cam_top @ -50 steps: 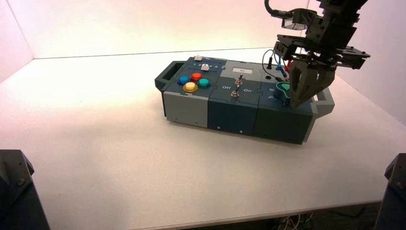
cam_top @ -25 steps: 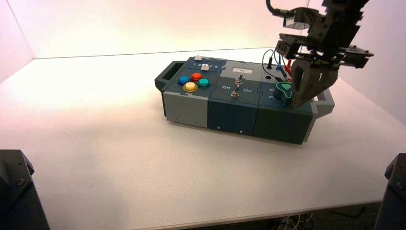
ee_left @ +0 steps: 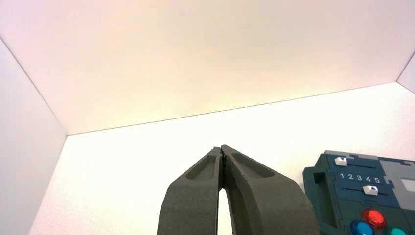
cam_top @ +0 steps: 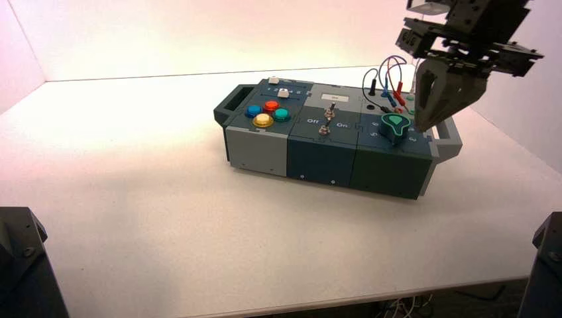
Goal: Turn the knob to position 4.
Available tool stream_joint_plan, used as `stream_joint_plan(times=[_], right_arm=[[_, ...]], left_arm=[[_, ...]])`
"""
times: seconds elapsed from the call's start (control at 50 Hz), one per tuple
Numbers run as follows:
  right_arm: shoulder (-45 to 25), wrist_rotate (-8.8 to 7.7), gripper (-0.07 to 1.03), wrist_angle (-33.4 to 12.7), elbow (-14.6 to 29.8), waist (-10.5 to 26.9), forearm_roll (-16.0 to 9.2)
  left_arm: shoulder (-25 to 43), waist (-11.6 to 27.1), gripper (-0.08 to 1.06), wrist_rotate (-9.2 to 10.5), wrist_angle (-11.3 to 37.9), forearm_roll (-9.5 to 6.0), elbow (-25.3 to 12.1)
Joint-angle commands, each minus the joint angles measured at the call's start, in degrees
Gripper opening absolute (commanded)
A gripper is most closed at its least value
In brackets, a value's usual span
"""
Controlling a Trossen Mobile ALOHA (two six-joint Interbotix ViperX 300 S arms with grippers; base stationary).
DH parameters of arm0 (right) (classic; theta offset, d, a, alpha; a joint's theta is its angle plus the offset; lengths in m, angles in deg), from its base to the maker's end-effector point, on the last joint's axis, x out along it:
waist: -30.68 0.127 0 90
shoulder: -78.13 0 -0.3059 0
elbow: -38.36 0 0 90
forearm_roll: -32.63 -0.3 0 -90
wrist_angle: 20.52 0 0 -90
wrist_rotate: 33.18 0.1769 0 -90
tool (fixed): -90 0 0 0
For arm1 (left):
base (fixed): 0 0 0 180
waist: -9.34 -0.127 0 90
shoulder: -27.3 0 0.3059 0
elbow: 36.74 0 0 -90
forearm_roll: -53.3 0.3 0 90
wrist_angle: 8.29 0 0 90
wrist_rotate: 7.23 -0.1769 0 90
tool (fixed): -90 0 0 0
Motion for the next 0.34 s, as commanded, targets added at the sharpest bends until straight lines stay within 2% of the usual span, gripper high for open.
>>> stream_joint_plan(times=[0.02, 0.34], right_arm=[[2.5, -0.44, -0.02, 0.4, -0.1, 0.3, -0.3], [3.4, -0.53, -0.02, 1.1, -1.0, 0.3, -0.3]], left_arm=[[0.2, -0.4, -0.03, 0.0, -0.4, 0.0, -2.2], [1.4, -0.4, -0.03, 0.09, -0.4, 0.0, -2.5]])
